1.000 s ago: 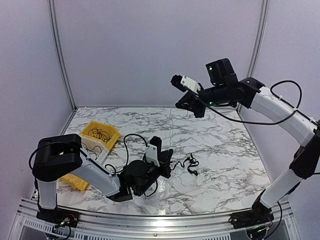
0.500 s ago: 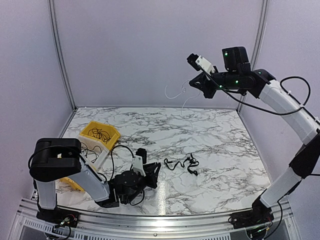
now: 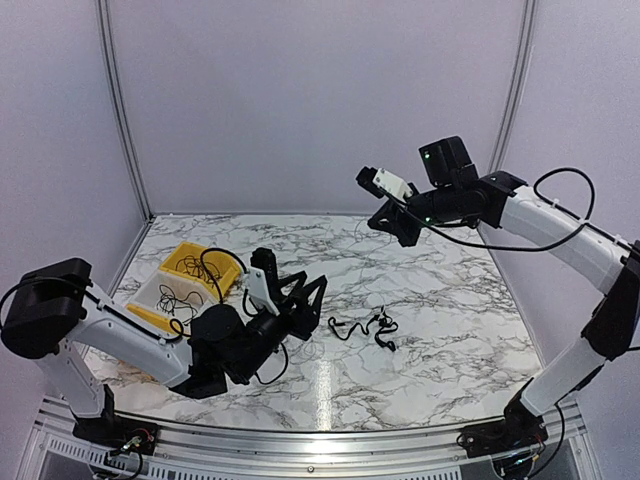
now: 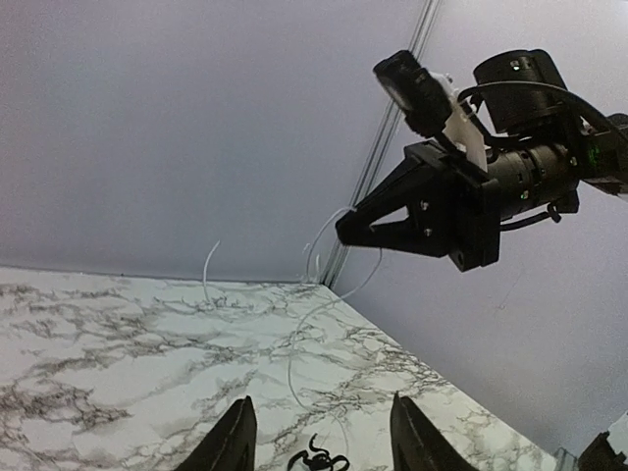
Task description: Untangle the cables
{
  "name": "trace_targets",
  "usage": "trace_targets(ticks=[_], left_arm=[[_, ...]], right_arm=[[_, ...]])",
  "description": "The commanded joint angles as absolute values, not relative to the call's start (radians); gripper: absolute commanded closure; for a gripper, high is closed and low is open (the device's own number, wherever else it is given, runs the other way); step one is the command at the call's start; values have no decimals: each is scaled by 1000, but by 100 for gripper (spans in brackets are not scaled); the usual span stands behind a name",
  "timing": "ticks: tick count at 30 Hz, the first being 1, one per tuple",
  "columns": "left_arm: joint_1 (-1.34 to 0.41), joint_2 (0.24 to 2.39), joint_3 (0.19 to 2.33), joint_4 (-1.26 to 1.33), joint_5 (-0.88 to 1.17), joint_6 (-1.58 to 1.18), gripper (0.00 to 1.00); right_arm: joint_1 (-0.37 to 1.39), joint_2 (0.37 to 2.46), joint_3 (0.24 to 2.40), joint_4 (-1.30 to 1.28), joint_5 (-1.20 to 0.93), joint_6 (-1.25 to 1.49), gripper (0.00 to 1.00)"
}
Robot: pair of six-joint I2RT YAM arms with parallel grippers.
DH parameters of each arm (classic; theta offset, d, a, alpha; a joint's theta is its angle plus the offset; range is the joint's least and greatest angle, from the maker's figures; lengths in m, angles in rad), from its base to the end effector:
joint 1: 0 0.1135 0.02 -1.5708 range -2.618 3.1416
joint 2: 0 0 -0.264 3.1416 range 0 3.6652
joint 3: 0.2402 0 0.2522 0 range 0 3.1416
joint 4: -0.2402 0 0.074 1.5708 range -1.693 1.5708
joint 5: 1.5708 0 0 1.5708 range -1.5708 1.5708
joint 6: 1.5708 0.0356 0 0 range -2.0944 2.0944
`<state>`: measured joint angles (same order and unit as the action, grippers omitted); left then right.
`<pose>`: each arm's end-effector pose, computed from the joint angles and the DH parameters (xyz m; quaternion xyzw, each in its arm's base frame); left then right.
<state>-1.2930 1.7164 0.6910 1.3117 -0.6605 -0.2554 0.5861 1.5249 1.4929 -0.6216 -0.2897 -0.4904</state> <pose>0.1128 -0.3158 0.2252 0.0555 0.6208 -0.3907 0.6774 0.2780 0.1968 0.3636 -0.5097 0.7291 0.1502 0.4314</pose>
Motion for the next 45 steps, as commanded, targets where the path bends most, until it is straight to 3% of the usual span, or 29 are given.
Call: trace_targets(ticks=[1,9,14,16,28,37,45], left_arm=[[-1282,1676,748,1301,-582,-98,59],[-1247,1739,899,1135,-613,-26,73],[-1215,1793,963,1063,-597,-61,61],[-1206,1810,981,1050,-592,-70,61],[-1141,1878,1042,1034,-549,-148,77],[-1123,1893,1037,1036,-545,-181,99],[-1123,1798,867,1153,-550,-212,100]], right_arm=[[639,1477,1464,-591,-290,-497,100],[688,1495,1467,-591,-301,-474,100],[697,1499,1469,-594,-308,-469,100],[699,1499,1467,-594,-310,-469,100],[706,1506,1463,-595,-320,-466,100],[706,1504,1467,-597,-327,-461,100],[701,1504,1482,-585,-278,-436,100]])
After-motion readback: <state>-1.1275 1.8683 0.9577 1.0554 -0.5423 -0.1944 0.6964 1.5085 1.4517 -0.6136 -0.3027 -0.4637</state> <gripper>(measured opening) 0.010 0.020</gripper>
